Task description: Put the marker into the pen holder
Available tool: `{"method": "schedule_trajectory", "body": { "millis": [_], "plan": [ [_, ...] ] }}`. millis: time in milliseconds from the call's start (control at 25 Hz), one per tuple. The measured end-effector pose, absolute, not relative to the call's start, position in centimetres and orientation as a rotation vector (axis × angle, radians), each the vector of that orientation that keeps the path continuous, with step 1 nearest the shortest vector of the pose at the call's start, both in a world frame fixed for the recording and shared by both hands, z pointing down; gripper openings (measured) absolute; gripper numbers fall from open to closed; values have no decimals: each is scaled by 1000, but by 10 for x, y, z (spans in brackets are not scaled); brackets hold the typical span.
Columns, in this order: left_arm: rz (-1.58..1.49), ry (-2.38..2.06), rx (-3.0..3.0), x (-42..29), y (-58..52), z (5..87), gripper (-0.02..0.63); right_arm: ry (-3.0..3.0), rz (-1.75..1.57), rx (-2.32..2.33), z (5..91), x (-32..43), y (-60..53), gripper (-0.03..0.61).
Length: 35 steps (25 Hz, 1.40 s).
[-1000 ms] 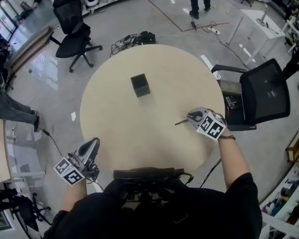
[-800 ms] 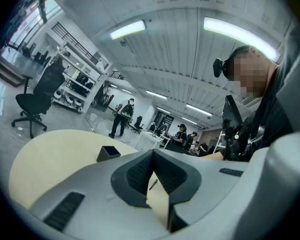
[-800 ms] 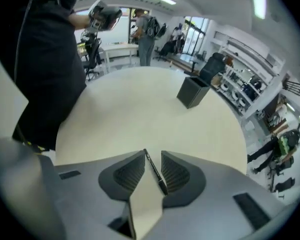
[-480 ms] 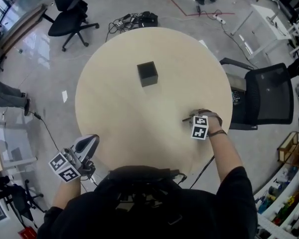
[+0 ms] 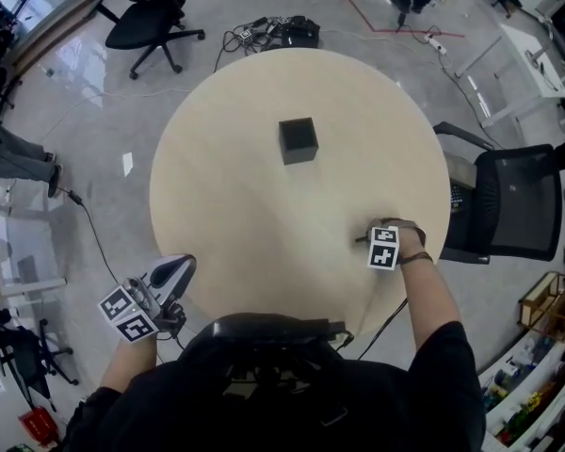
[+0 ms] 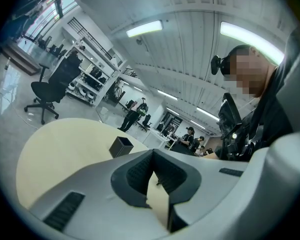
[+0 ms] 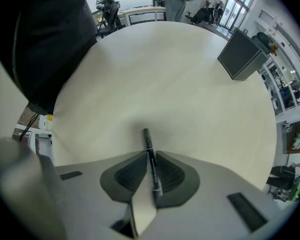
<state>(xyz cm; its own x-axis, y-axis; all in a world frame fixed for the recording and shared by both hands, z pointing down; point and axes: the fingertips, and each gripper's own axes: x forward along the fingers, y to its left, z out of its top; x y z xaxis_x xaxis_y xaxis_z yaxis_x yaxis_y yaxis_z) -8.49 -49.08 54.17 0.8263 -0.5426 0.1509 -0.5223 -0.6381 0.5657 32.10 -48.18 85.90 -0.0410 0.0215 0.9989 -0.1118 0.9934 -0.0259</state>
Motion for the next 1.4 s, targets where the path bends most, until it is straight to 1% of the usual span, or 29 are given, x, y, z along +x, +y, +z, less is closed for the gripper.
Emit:
{"method": "schedule_trajectory", "body": {
  "millis": [40, 200, 320, 440, 640, 840, 1000, 1120, 1200, 1400],
  "plan": [
    [-48, -782, 2393, -84, -491, 542, -6, -1615, 114, 74, 859, 321, -481, 45],
    [-61, -793, 2407, -84, -496, 540, -6, -1718, 185, 197, 844, 312, -484, 43],
    [-75, -799, 2429, -90, -502, 534, -6, -1881, 273, 432, 804, 299, -511, 43],
    [-87, -805, 2453, -95, -506, 529, -6, -2101, 364, 724, 738, 289, -547, 43],
    [-118, -817, 2493, -98, -515, 516, -6, -2509, 428, 1141, 600, 286, -596, 43],
    [-161, -831, 2546, -98, -527, 495, -6, -2847, 311, 1379, 458, 282, -603, 43],
    [-198, -843, 2586, -104, -534, 478, -6, -2999, 187, 1425, 389, 272, -586, 43],
    [-223, -849, 2603, -109, -539, 467, -6, -3055, 120, 1420, 359, 265, -579, 43],
    [-230, -849, 2603, -111, -539, 466, -6, -3054, 93, 1409, 354, 259, -577, 43],
    [-207, -851, 2571, -114, -539, 487, -6, -3006, 104, 1402, 381, 242, -595, 43]
  ]
}}
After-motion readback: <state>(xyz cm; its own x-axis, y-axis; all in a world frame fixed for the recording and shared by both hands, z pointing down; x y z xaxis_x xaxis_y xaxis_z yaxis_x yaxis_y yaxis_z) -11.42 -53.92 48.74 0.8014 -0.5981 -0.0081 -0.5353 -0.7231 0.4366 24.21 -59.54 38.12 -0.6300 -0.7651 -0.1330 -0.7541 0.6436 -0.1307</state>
